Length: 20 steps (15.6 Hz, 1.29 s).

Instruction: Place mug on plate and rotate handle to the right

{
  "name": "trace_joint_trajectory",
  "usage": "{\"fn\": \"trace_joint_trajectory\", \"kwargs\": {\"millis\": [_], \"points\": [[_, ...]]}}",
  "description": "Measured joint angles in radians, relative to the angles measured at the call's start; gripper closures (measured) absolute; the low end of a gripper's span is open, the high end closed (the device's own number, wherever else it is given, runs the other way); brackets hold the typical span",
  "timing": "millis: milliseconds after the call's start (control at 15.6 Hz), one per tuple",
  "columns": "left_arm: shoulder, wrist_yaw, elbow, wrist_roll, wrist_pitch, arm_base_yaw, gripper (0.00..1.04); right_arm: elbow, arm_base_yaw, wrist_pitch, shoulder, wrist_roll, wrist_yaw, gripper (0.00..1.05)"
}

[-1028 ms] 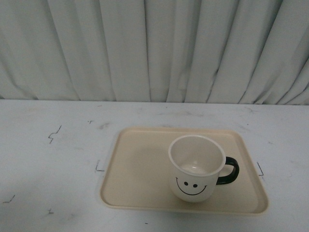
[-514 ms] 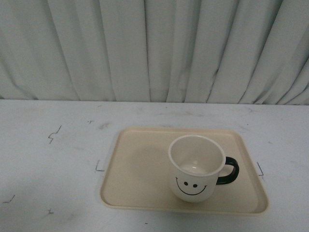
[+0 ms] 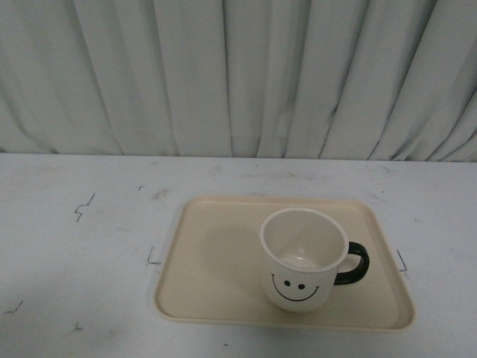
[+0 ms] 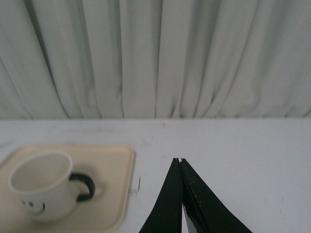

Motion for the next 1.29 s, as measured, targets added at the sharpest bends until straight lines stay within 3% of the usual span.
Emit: {"fn": "trace_joint_trajectory", "kwargs": {"millis": [193,257,643,707,771,1285], "points": [[0.000,0.002,0.000,0.000,0.000,0.000,0.07,0.000,0.000,-0.011,0.000,0.000,0.000,1.03],[0.000,0.002,0.000,0.000,0.000,0.000,0.07,0.000,0.000,-0.005,-0.002,0.000,0.000,0.97],[0.000,0.002,0.000,0.000,0.000,0.000,0.07,0.000,0.000,-0.005,-0.002,0.000,0.000,0.39],[0.000,0.002,0.000,0.000,0.000,0.000,0.07,0.000,0.000,-0.005,-0.002,0.000,0.000,0.14],[0.000,0.002,0.000,0.000,0.000,0.000,0.07,0.000,0.000,-0.005,-0.002,0.001,0.000,0.04],[0.000,0.002,0.000,0.000,0.000,0.000,0.07,0.000,0.000,-0.005,-0.002,0.003,0.000,0.06]]}}
